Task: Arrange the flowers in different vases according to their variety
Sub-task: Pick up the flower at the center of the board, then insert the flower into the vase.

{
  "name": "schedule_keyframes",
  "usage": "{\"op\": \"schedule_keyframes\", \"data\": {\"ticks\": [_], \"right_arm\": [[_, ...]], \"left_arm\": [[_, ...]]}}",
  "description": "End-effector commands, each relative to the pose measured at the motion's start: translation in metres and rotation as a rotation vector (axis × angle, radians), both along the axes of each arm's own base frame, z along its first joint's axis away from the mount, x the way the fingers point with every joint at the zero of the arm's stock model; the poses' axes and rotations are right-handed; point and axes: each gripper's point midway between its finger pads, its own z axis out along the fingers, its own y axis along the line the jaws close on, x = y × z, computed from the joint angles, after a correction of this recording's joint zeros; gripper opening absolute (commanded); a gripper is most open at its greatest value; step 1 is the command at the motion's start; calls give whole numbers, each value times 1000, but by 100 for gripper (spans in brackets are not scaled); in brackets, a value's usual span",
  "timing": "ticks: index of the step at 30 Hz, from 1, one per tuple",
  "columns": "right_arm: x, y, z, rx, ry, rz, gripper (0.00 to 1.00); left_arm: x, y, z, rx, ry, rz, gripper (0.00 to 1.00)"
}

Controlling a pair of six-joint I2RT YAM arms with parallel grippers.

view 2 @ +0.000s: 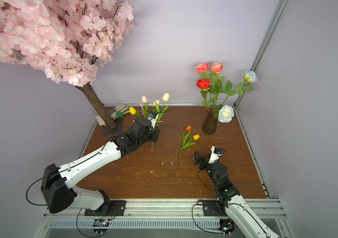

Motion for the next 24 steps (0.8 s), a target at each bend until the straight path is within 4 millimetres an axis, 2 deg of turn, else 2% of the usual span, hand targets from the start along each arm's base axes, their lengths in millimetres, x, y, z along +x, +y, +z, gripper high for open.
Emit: {"op": "schedule_keyframes", "data": {"ticks": [1,5,9,14,17,24], "right_arm": [[3,-1,7,13,-35,-13,100],[3,0,7,12,-33,-12,100],[3,0,8,14,-36,-11,99],[2,0,7,14,-34,-9,100],[2,0,8,15,-36,-8,100],[2,1,7,17,-34,-4,100]], "left_arm": [[6,12,54,-65,-200,58,0],[9,26,88,-102,-317,91,0],[20,44,116,-153,-413,117,0],[34,62,141,-164,-534,175,0],[45,64,145,-141,-588,206,0],[77,75,127,-103,-631,268,0]]}}
